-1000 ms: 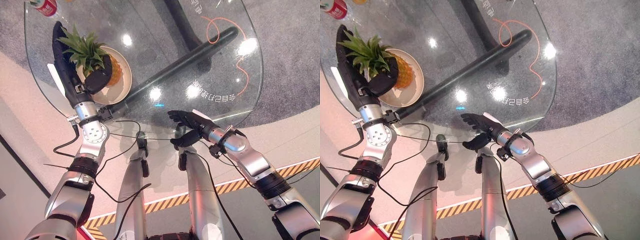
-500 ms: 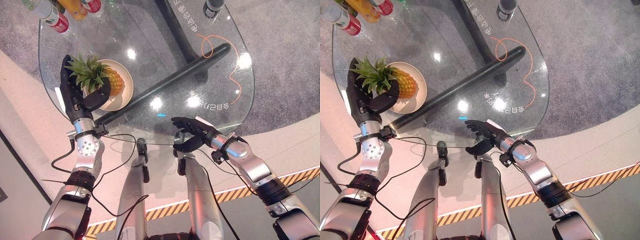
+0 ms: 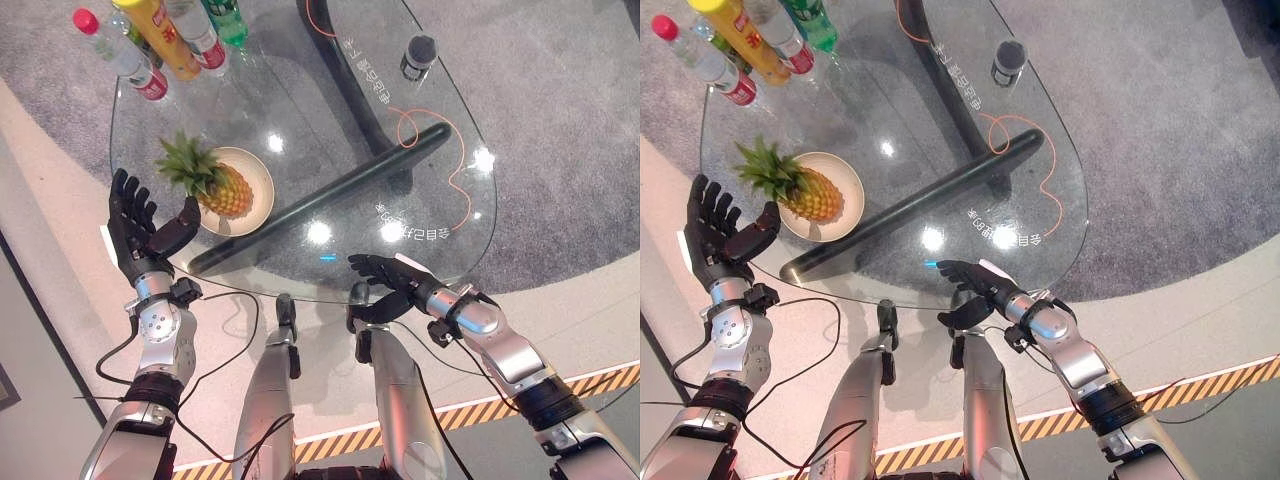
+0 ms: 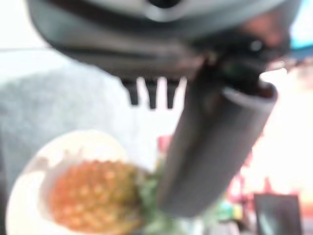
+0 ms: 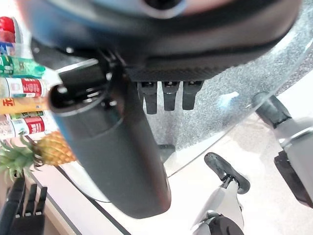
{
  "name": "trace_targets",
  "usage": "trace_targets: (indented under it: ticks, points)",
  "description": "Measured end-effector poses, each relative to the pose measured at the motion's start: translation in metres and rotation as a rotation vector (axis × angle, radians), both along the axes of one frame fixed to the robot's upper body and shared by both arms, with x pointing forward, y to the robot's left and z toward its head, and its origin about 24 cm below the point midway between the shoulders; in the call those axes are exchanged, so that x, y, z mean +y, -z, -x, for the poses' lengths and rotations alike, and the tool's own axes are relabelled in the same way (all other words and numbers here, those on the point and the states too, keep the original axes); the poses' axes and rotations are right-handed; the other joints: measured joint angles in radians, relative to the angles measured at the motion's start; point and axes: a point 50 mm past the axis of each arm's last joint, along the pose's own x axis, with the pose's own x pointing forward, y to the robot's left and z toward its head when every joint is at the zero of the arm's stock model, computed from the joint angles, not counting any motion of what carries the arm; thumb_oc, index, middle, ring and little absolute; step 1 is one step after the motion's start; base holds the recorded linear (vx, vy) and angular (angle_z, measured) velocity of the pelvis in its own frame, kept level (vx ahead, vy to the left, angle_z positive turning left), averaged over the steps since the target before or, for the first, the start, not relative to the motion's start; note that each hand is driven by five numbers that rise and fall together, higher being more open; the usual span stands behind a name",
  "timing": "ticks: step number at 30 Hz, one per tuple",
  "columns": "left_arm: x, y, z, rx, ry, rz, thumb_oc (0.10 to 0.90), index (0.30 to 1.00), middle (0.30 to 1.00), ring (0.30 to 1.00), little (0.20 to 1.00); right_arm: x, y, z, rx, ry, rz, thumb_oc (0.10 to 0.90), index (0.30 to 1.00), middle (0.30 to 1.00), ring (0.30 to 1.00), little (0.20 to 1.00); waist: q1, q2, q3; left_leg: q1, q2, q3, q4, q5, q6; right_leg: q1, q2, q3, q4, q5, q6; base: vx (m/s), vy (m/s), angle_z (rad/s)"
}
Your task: Pick up the fruit to the plate
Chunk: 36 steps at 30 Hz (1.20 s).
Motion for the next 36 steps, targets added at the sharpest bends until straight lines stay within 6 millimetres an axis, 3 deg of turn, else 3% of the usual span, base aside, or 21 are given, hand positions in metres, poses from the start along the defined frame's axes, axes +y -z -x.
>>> trace_targets:
  ticks: [12, 21, 26, 28, 31, 35, 36]
  points:
    - [-0.019, 0.048, 0.017, 0.153, 0.120, 0.127, 0.800, 0.900, 0.900, 0.900, 0.900, -0.008, 0.013, 0.010, 0.041, 0.006, -0.014, 0.800, 0.900, 0.900, 0.900, 0.900, 0.021, 0.036, 0.000, 0.131, 0.004, -0.007, -0.068, 0.013, -0.012, 0.114, 0.006, -0.016, -0.021, -0.022, -0.009, 0.01, -0.008, 0.03]
    - [-0.033, 0.105, 0.053, 0.374, 0.161, 0.274, 0.800, 0.900, 0.900, 0.900, 0.900, -0.025, 0.047, 0.037, 0.162, 0.058, -0.018, 0.800, 0.900, 0.900, 0.900, 0.900, 0.027, 0.065, -0.003, 0.323, 0.007, -0.017, -0.160, 0.018, -0.014, 0.299, 0.016, -0.030, -0.088, -0.034, -0.007, 0.03, -0.003, 0.03]
    - [-0.037, 0.131, 0.077, 0.483, 0.158, 0.350, 0.800, 0.900, 0.900, 0.900, 0.900, -0.033, 0.072, 0.052, 0.253, 0.138, -0.070, 0.800, 0.900, 0.900, 0.900, 0.900, 0.026, 0.078, -0.012, 0.371, 0.005, -0.030, -0.194, 0.019, -0.011, 0.356, 0.016, -0.047, -0.123, -0.036, -0.007, 0.08, 0.026, 0.09]
    - [-0.043, 0.146, 0.091, 0.537, 0.153, 0.407, 0.800, 0.900, 0.900, 0.900, 0.900, -0.036, 0.085, 0.061, 0.308, 0.165, -0.072, 0.800, 0.900, 0.900, 0.900, 0.900, 0.029, 0.096, -0.028, 0.399, 0.005, -0.031, -0.208, 0.017, -0.007, 0.390, 0.018, -0.048, -0.147, -0.036, -0.006, 0.07, 0.022, 0.03]
    - [-0.050, 0.169, 0.115, 0.647, 0.126, 0.471, 0.800, 0.900, 0.900, 0.900, 0.900, -0.039, 0.108, 0.076, 0.398, 0.219, -0.080, 0.800, 0.900, 0.900, 0.900, 0.900, 0.029, 0.114, -0.104, 0.428, 0.004, -0.033, -0.239, 0.018, -0.001, 0.421, 0.020, -0.050, -0.176, -0.035, -0.005, 0.06, 0.021, 0.03]
    - [-0.054, 0.190, 0.137, 0.781, 0.102, 0.516, 0.800, 0.900, 0.900, 0.900, 0.900, -0.038, 0.133, 0.090, 0.488, 0.312, -0.092, 0.800, 0.900, 0.900, 0.900, 0.900, 0.028, 0.103, -0.198, 0.474, 0.008, -0.033, -0.270, 0.017, 0.000, 0.471, 0.027, -0.053, -0.213, -0.038, 0.000, 0.05, 0.034, 0.04]
    - [-0.054, 0.197, 0.144, 0.832, 0.094, 0.529, 0.800, 0.900, 0.900, 0.900, 0.900, -0.037, 0.142, 0.095, 0.525, 0.355, -0.100, 0.800, 0.900, 0.900, 0.900, 0.900, 0.027, 0.090, -0.235, 0.484, 0.008, -0.032, -0.273, 0.014, 0.002, 0.485, 0.029, -0.053, -0.224, -0.040, 0.003, 0.04, 0.032, 0.03]
